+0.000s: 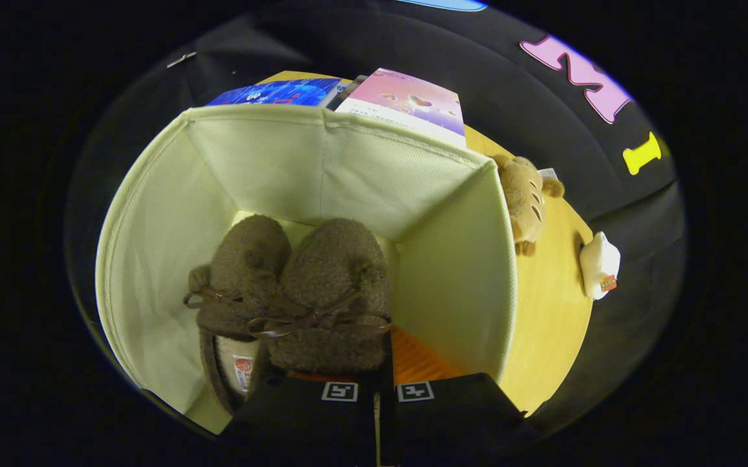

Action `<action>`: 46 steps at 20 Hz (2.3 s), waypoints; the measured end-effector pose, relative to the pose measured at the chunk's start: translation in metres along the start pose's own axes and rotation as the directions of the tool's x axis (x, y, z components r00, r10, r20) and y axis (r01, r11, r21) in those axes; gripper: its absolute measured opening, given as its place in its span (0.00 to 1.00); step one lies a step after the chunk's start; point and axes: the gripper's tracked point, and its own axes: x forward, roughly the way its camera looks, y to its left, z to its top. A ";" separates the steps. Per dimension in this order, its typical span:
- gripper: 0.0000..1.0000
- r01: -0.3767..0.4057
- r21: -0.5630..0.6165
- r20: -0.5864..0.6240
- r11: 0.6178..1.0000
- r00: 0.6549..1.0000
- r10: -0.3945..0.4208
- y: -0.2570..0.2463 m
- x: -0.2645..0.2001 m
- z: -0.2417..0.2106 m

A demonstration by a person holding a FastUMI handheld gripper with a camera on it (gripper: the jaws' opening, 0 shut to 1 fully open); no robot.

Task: Open the storage box then place both shoes into the box .Put the left shoe in first, then the right shoe, with the right side of both shoes facing outward in a uniform manner.

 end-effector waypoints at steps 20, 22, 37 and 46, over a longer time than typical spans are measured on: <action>0.71 -0.090 -0.139 0.032 0.986 0.995 0.095 0.026 -0.018 -0.007; 0.77 -0.081 -0.164 0.082 0.983 0.992 0.095 0.021 -0.030 -0.001; 0.98 -0.014 -0.192 0.656 0.981 0.742 0.139 -0.074 -0.182 0.043; 0.98 -0.036 -0.050 0.824 0.998 0.563 0.061 -0.164 -0.237 0.009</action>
